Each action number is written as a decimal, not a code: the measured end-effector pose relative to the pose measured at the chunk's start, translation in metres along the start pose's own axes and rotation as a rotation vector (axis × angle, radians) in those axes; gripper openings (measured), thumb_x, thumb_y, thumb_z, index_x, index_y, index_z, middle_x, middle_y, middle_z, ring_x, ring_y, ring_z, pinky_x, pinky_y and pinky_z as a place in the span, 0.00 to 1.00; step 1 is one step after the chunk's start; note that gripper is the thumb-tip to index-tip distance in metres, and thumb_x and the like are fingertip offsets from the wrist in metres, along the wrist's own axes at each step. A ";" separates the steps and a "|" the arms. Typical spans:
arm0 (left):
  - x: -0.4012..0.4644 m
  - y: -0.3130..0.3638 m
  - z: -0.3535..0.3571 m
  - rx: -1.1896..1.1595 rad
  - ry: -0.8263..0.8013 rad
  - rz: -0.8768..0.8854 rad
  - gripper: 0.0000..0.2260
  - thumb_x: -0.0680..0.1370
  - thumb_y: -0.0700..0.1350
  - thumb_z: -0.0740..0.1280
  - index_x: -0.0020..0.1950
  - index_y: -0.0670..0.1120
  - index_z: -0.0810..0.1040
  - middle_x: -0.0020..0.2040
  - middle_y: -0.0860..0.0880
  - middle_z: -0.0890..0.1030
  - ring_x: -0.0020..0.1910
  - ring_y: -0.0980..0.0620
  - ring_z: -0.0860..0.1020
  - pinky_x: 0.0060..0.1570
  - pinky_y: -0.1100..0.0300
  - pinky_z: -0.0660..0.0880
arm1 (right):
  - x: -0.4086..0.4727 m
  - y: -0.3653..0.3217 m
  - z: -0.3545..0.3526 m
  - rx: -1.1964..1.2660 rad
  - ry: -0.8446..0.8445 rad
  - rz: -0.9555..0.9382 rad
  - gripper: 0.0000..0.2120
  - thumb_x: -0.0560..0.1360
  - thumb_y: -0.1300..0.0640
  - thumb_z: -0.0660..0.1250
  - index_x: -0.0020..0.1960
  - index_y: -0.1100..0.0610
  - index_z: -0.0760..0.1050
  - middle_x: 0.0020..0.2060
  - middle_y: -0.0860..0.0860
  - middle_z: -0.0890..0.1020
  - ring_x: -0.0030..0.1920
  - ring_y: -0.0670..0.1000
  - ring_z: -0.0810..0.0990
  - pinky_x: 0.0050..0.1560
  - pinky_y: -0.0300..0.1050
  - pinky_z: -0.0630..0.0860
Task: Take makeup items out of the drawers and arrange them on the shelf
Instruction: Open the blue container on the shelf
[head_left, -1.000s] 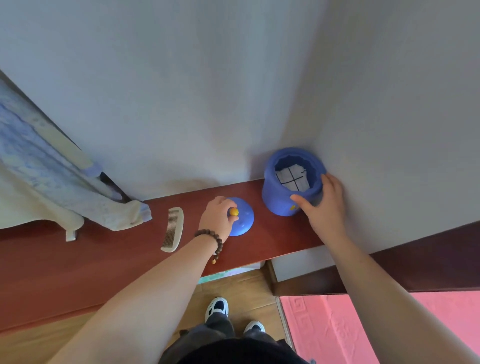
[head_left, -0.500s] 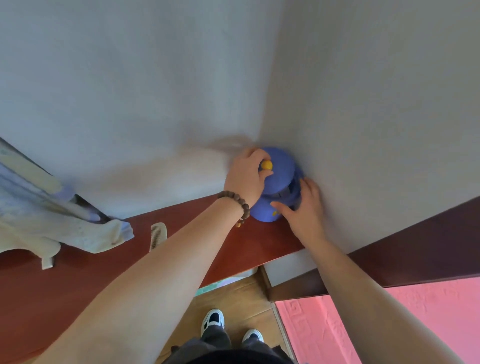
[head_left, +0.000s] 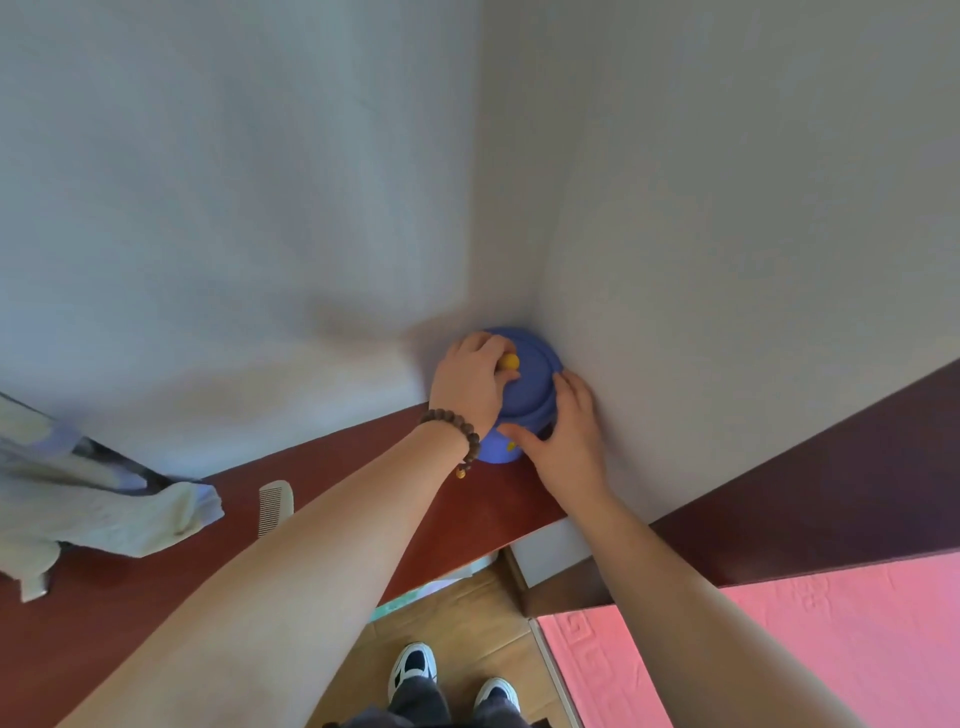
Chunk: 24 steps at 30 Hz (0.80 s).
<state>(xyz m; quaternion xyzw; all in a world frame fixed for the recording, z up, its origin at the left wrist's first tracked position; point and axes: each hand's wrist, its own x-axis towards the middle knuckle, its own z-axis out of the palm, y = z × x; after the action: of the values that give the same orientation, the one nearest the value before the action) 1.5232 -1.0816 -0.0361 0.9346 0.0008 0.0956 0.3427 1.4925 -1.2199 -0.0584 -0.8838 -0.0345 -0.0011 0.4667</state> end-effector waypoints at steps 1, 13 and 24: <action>0.000 0.000 0.000 -0.002 0.001 0.001 0.09 0.76 0.41 0.65 0.55 0.42 0.78 0.56 0.45 0.78 0.56 0.43 0.72 0.55 0.52 0.70 | 0.000 -0.001 0.000 -0.003 -0.002 0.000 0.42 0.66 0.51 0.77 0.73 0.60 0.61 0.72 0.52 0.63 0.70 0.49 0.66 0.60 0.33 0.64; -0.036 -0.007 -0.023 0.164 0.040 -0.017 0.25 0.78 0.54 0.61 0.72 0.45 0.67 0.69 0.44 0.72 0.68 0.43 0.67 0.68 0.50 0.65 | -0.010 -0.019 -0.002 -0.139 -0.033 -0.078 0.36 0.74 0.50 0.69 0.75 0.62 0.57 0.75 0.55 0.58 0.74 0.52 0.59 0.70 0.42 0.59; -0.205 -0.084 -0.106 0.356 0.236 -0.529 0.25 0.78 0.55 0.61 0.72 0.45 0.67 0.70 0.42 0.70 0.71 0.42 0.66 0.69 0.46 0.65 | -0.079 -0.082 0.086 -0.131 -0.281 -0.396 0.25 0.77 0.56 0.64 0.72 0.60 0.64 0.73 0.55 0.63 0.74 0.54 0.61 0.71 0.43 0.59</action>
<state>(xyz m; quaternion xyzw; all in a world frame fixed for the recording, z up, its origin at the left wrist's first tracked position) 1.3085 -0.9631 -0.0466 0.9296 0.2997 0.1090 0.1848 1.4058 -1.1072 -0.0417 -0.8795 -0.2715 0.0281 0.3899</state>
